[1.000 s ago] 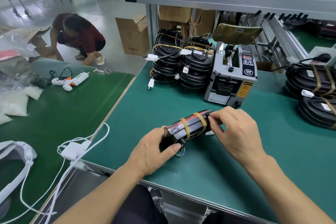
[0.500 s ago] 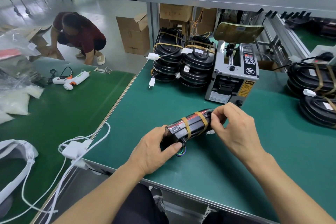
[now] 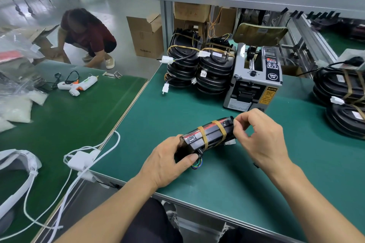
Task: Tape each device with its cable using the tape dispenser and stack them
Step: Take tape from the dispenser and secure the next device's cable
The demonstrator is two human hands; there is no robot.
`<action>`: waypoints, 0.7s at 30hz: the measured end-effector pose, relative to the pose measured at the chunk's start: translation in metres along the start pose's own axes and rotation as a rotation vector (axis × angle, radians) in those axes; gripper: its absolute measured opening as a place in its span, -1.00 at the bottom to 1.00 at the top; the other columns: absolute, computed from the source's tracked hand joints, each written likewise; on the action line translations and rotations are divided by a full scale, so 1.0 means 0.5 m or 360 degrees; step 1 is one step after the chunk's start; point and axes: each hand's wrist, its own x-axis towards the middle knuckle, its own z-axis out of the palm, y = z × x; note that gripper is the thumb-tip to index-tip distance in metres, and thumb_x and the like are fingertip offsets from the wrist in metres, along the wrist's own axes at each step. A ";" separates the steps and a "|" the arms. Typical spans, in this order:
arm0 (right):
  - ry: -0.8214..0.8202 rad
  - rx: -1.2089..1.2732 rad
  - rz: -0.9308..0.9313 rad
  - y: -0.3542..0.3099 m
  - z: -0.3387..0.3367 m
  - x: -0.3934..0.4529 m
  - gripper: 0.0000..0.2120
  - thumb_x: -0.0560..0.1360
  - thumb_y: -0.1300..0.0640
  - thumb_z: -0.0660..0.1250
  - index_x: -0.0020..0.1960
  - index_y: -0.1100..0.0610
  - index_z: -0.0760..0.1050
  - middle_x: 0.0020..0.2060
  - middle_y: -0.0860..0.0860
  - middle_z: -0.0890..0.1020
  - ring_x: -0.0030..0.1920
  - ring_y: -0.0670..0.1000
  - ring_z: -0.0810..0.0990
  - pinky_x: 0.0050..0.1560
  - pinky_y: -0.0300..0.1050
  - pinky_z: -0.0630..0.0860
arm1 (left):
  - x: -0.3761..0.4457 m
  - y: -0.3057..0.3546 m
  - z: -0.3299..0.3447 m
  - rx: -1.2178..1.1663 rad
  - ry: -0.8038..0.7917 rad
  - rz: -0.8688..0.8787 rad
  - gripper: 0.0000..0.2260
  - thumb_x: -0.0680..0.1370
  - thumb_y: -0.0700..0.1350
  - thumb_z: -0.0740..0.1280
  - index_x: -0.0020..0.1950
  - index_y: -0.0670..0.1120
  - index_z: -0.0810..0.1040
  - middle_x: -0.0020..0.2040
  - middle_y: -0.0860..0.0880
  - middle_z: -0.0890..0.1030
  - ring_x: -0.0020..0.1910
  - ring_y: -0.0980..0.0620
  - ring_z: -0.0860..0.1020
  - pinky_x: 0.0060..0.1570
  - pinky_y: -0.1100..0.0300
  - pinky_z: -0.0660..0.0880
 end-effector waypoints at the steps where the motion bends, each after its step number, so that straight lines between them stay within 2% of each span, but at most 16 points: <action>1: 0.0015 -0.0084 -0.0072 0.003 0.003 0.001 -0.92 0.55 0.24 0.42 -0.12 0.14 0.57 -0.24 -0.01 0.59 -0.27 0.12 0.53 -0.21 0.07 0.53 | 0.000 0.000 0.000 -0.0001 -0.0007 0.0000 -0.48 0.54 0.35 0.30 0.39 0.09 0.58 0.18 0.11 0.67 0.19 0.04 0.62 0.24 -0.04 0.55; 4: 0.0040 -0.0222 -0.0228 0.008 0.007 0.001 -0.89 0.56 0.20 0.36 -0.13 0.19 0.58 -0.26 0.05 0.59 -0.31 0.17 0.49 -0.24 0.07 0.49 | -0.001 0.003 -0.001 -0.0019 -0.0007 -0.0007 -0.47 0.53 0.35 0.30 0.38 0.08 0.58 0.18 0.10 0.67 0.20 0.04 0.62 0.25 -0.05 0.55; 9: 0.0011 -0.0290 -0.0422 0.007 0.004 0.006 -0.93 0.52 0.29 0.40 -0.14 0.21 0.56 -0.28 0.07 0.57 -0.33 0.16 0.45 -0.24 0.03 0.42 | 0.000 0.004 -0.002 -0.0015 -0.0021 -0.0002 -0.46 0.54 0.34 0.30 0.40 0.07 0.58 0.20 0.09 0.68 0.21 0.02 0.62 0.26 -0.07 0.55; 13: -0.0036 -0.0321 -0.0478 0.009 0.003 0.011 -0.91 0.51 0.31 0.43 -0.14 0.21 0.56 -0.29 0.08 0.55 -0.34 0.17 0.44 -0.25 0.04 0.42 | -0.001 0.003 -0.001 -0.0021 -0.0003 -0.0007 -0.48 0.54 0.34 0.31 0.38 0.07 0.59 0.18 0.09 0.68 0.19 0.03 0.63 0.24 -0.06 0.56; 21: -0.0112 -0.0251 -0.0487 0.017 0.000 0.017 -0.89 0.58 0.23 0.34 -0.12 0.21 0.57 -0.27 0.07 0.55 -0.32 0.16 0.44 -0.24 0.06 0.44 | 0.000 0.002 -0.001 -0.0027 -0.0007 -0.0013 -0.46 0.54 0.35 0.31 0.39 0.06 0.58 0.22 0.08 0.68 0.24 0.02 0.63 0.27 -0.07 0.56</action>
